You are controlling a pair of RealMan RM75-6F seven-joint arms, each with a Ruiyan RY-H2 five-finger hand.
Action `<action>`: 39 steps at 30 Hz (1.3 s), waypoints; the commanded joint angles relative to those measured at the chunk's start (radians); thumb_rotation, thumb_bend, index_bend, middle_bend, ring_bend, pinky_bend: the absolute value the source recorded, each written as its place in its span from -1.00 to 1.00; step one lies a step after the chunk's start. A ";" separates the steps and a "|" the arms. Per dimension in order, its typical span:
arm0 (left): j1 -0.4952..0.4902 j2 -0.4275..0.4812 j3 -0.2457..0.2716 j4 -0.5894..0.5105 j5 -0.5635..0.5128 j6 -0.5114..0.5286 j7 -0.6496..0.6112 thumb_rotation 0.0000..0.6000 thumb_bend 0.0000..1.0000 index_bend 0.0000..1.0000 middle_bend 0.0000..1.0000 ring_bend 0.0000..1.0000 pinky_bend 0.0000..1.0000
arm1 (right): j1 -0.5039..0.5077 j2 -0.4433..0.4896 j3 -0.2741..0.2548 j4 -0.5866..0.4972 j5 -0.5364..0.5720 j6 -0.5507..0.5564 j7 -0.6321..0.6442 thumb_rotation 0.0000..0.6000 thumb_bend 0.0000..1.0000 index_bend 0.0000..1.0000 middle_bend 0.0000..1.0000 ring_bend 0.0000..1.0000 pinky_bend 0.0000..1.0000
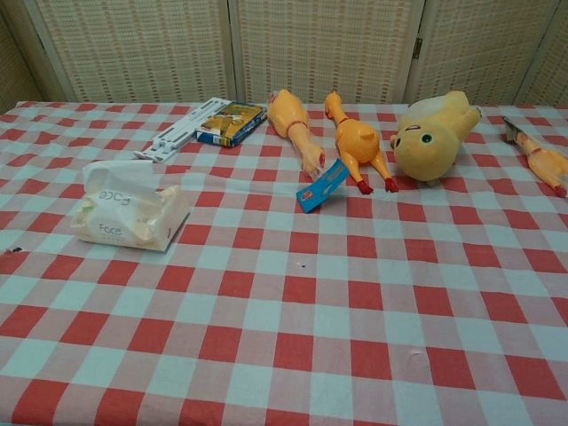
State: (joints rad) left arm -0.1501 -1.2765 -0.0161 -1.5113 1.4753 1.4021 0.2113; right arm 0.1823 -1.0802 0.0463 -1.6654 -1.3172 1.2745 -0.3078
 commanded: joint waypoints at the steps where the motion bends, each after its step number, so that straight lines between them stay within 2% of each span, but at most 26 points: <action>1: 0.000 0.001 0.001 -0.001 0.003 0.002 0.002 1.00 -0.15 -0.51 -0.08 -0.07 0.47 | -0.003 0.001 -0.002 -0.001 -0.007 0.006 0.002 1.00 0.84 0.72 0.45 0.23 0.30; 8: 0.000 0.000 0.000 -0.004 0.011 0.009 0.004 1.00 -0.15 -0.51 -0.08 -0.07 0.47 | -0.006 -0.006 -0.007 0.017 -0.055 0.032 0.028 1.00 0.84 0.72 0.45 0.23 0.30; 16: -0.009 -0.006 -0.007 0.005 0.017 0.007 -0.007 1.00 -0.15 -0.51 -0.02 -0.05 0.47 | -0.017 -0.045 -0.012 0.092 -0.145 0.098 0.094 1.00 0.84 0.72 0.45 0.23 0.30; 22: -0.059 -0.015 -0.035 0.013 0.024 -0.032 -0.003 1.00 -0.15 -0.56 0.17 0.14 0.55 | -0.026 -0.044 0.002 0.084 -0.126 0.113 0.094 1.00 0.84 0.72 0.45 0.23 0.30; 30: -0.186 -0.040 -0.097 0.037 0.032 -0.137 0.002 1.00 -0.13 -0.61 0.52 0.61 0.76 | -0.019 -0.032 -0.002 0.068 -0.106 0.075 0.078 1.00 0.84 0.72 0.45 0.23 0.30; 35: -0.246 -0.085 -0.129 0.073 -0.001 -0.197 -0.002 1.00 -0.13 -0.62 0.64 0.72 0.82 | -0.018 -0.027 0.000 0.062 -0.100 0.068 0.078 1.00 0.84 0.72 0.45 0.23 0.30; 39: -0.291 -0.131 -0.140 0.121 -0.026 -0.249 -0.016 1.00 -0.13 -0.62 0.67 0.74 0.83 | -0.018 -0.024 0.001 0.059 -0.097 0.067 0.078 1.00 0.84 0.72 0.45 0.23 0.30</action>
State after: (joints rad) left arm -0.4262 -1.3917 -0.1498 -1.4064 1.4598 1.1684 0.2019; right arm 0.1642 -1.1042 0.0474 -1.6060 -1.4146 1.3410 -0.2303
